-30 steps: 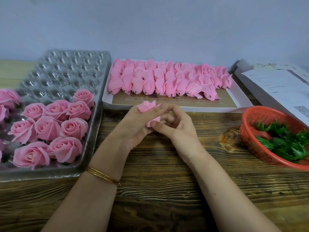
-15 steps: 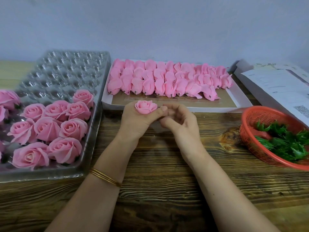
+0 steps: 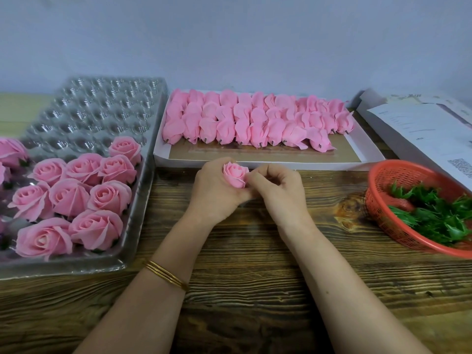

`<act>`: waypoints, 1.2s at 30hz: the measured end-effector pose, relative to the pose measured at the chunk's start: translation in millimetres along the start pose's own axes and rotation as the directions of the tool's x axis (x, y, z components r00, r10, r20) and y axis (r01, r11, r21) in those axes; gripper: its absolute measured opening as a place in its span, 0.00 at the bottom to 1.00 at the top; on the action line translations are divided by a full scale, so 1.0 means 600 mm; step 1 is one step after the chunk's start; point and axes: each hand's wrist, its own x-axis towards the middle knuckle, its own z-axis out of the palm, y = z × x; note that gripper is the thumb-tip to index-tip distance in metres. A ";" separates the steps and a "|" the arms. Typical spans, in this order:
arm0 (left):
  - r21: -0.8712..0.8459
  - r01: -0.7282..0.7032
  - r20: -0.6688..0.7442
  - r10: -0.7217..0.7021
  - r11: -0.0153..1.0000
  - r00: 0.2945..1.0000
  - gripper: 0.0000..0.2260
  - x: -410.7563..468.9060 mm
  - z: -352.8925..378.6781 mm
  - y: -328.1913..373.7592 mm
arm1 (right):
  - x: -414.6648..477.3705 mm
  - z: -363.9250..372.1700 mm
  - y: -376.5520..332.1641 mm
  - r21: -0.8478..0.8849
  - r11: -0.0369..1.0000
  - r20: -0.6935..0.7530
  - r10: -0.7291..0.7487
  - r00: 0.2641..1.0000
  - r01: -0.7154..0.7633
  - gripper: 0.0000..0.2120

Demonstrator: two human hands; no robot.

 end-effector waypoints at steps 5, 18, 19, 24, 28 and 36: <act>0.012 -0.016 0.047 0.016 1.000 0.999 0.16 0.002 -0.004 0.001 | 0.000 -0.004 -0.005 -0.044 0.999 0.027 0.010 1.000 -0.009 0.08; 0.047 0.022 0.062 -0.024 0.999 0.998 0.16 0.000 -0.002 0.008 | 0.004 -0.007 0.001 -0.232 0.973 0.026 -0.011 1.000 0.016 0.10; 0.039 0.024 0.061 -0.026 0.999 0.998 0.16 -0.001 -0.003 0.009 | 0.004 -0.007 0.000 -0.235 0.972 0.015 -0.020 1.000 0.023 0.10; -0.033 0.043 0.056 -0.041 0.999 0.998 0.17 -0.002 -0.003 0.007 | 0.000 -0.010 -0.005 -0.242 0.965 0.003 -0.105 0.994 0.103 0.09; -0.079 0.040 0.067 -0.035 0.996 0.997 0.16 -0.001 -0.006 0.009 | -0.003 -0.009 -0.009 -0.215 0.961 0.039 -0.171 0.984 0.176 0.10; -0.368 0.141 -0.007 -0.154 0.919 0.988 0.29 -0.004 -0.010 0.015 | -0.003 -0.009 -0.016 0.167 0.981 -0.006 -0.097 0.995 0.096 0.06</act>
